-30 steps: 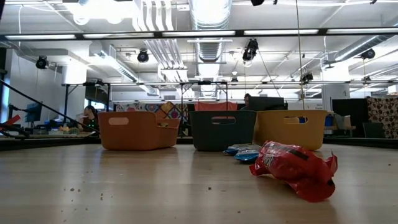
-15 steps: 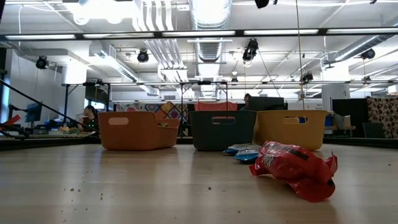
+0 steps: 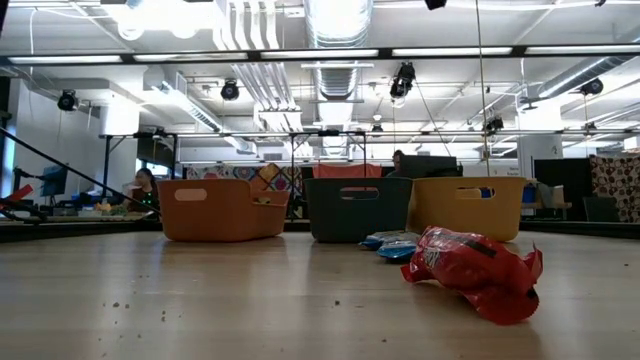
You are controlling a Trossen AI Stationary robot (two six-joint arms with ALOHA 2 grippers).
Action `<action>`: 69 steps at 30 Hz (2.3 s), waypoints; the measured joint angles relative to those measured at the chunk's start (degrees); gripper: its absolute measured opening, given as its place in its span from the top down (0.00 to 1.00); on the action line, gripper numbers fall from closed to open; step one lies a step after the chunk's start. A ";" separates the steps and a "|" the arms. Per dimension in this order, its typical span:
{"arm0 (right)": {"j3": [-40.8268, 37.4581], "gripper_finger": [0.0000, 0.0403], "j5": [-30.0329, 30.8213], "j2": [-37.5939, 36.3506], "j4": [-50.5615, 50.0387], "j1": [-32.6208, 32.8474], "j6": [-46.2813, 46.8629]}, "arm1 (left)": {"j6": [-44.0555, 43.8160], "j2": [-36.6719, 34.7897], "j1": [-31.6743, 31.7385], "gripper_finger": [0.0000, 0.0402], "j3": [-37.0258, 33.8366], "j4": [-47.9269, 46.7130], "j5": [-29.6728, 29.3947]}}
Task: Sort candy
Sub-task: Put the orange chocolate bar into the yellow bin, then put the white chocolate bar into the orange bin
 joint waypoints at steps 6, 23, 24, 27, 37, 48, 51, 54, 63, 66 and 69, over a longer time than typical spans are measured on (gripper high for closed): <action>0.00 0.63 -0.04 0.99 -1.16 0.00 4.60 | -1.43 0.00 0.04 1.00 -0.04 1.27 -0.08; -0.02 0.89 -1.28 4.65 1.50 0.02 2.34 | -1.60 0.09 0.06 1.00 -0.12 2.02 -0.08; -0.02 0.93 -1.30 4.65 1.52 0.02 1.52 | -1.66 0.09 0.06 1.00 -0.12 2.04 -0.06; -0.02 0.96 -1.33 4.65 1.22 0.01 1.53 | -1.75 0.09 0.06 0.99 0.00 1.46 0.28; -0.01 0.98 2.15 4.91 -26.84 -7.75 12.48 | -10.27 0.09 0.58 0.76 2.22 -16.10 9.60; -4.13 0.90 1.77 10.01 -48.25 -18.36 17.65 | -9.60 0.02 -0.68 0.73 -1.63 -20.78 26.33; -4.17 0.82 0.87 10.34 -48.22 -18.38 17.65 | -7.79 0.04 -2.61 0.74 -5.39 -17.37 28.34; -4.16 0.72 0.33 10.30 -48.37 -18.38 17.89 | -8.02 -0.09 -4.26 0.77 -10.83 -11.20 28.95; -1.84 0.55 -2.70 7.96 -48.77 -18.02 19.09 | -16.56 -0.33 -5.69 0.81 -30.98 16.59 36.13; -0.60 0.52 -2.67 7.04 -48.72 -17.79 19.07 | -20.25 -0.33 -5.63 0.81 -35.98 25.03 37.85; 0.43 0.51 -2.67 6.82 -48.66 -17.57 18.84 | -22.74 -0.33 -5.62 0.81 -38.42 27.72 36.16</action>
